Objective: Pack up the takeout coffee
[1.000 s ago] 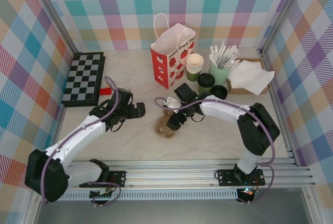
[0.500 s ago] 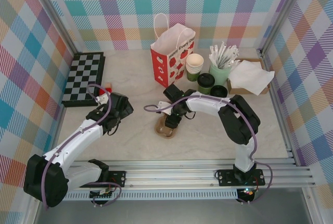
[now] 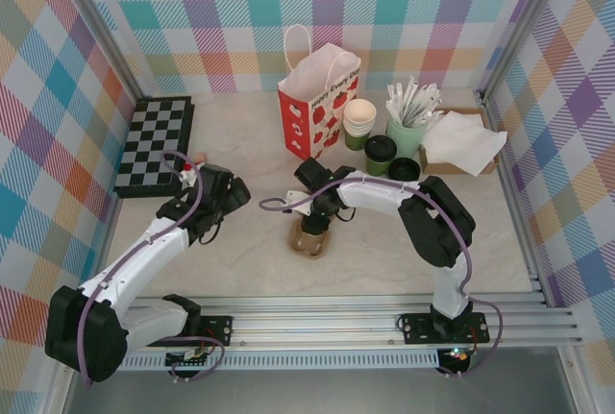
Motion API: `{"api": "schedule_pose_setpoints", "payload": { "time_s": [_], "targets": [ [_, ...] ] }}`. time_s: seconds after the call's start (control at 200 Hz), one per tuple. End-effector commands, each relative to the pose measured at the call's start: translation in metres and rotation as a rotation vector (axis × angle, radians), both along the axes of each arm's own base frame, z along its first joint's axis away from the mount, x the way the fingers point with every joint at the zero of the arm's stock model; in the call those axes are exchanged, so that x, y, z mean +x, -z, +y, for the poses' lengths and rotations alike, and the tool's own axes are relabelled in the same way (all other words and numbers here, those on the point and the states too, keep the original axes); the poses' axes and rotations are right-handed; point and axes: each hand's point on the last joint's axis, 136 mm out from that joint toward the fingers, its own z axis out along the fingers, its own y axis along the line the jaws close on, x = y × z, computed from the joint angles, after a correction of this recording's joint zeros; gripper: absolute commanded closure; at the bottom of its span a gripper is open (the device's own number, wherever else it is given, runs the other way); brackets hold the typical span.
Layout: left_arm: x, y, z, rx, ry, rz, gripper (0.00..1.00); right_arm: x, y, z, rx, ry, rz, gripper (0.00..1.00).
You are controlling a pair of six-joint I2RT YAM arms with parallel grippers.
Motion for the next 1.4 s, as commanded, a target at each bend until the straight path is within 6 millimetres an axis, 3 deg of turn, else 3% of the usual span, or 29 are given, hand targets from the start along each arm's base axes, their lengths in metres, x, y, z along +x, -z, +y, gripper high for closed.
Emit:
{"api": "schedule_pose_setpoints", "payload": {
  "time_s": [0.0,0.115,0.305,0.435,0.535,0.615,0.7,0.835,0.98,1.215,1.395],
  "targets": [
    [0.015,-0.025,-0.015,-0.020,0.086,-0.028,0.00,-0.007,0.008,-0.003,-0.037,-0.007,0.041,0.67],
    [0.027,-0.042,-0.034,-0.049,0.176,-0.028,0.00,-0.007,0.004,-0.003,-0.032,-0.009,0.035,0.74],
    [0.053,-0.091,-0.080,-0.164,0.324,-0.067,0.00,-0.007,-0.020,-0.015,-0.017,0.034,-0.016,1.00],
    [0.082,-0.135,-0.095,-0.189,0.321,-0.134,0.00,-0.012,-0.040,-0.026,0.021,0.139,-0.030,1.00],
    [0.112,-0.157,-0.110,-0.227,0.301,-0.160,0.01,-0.011,-0.047,-0.039,0.016,0.260,-0.042,1.00],
    [0.137,-0.159,-0.123,-0.260,0.257,-0.135,0.05,-0.004,-0.052,-0.049,0.023,0.415,-0.073,1.00],
    [0.159,-0.149,-0.127,-0.231,0.178,-0.075,0.07,0.000,-0.065,-0.049,0.098,0.598,-0.055,1.00],
    [0.180,-0.141,-0.142,-0.223,0.113,-0.013,0.14,0.006,-0.067,-0.053,0.193,0.808,-0.042,1.00],
    [0.184,-0.135,-0.156,-0.175,0.050,0.012,0.20,0.014,-0.064,-0.067,0.198,0.975,-0.072,1.00],
    [0.194,-0.132,-0.150,-0.152,-0.061,-0.034,0.41,0.014,-0.070,-0.077,0.216,0.992,-0.121,1.00],
    [0.192,-0.132,-0.152,-0.145,-0.034,-0.025,0.72,0.007,-0.071,-0.092,0.211,1.015,-0.146,1.00]
  ]
}}
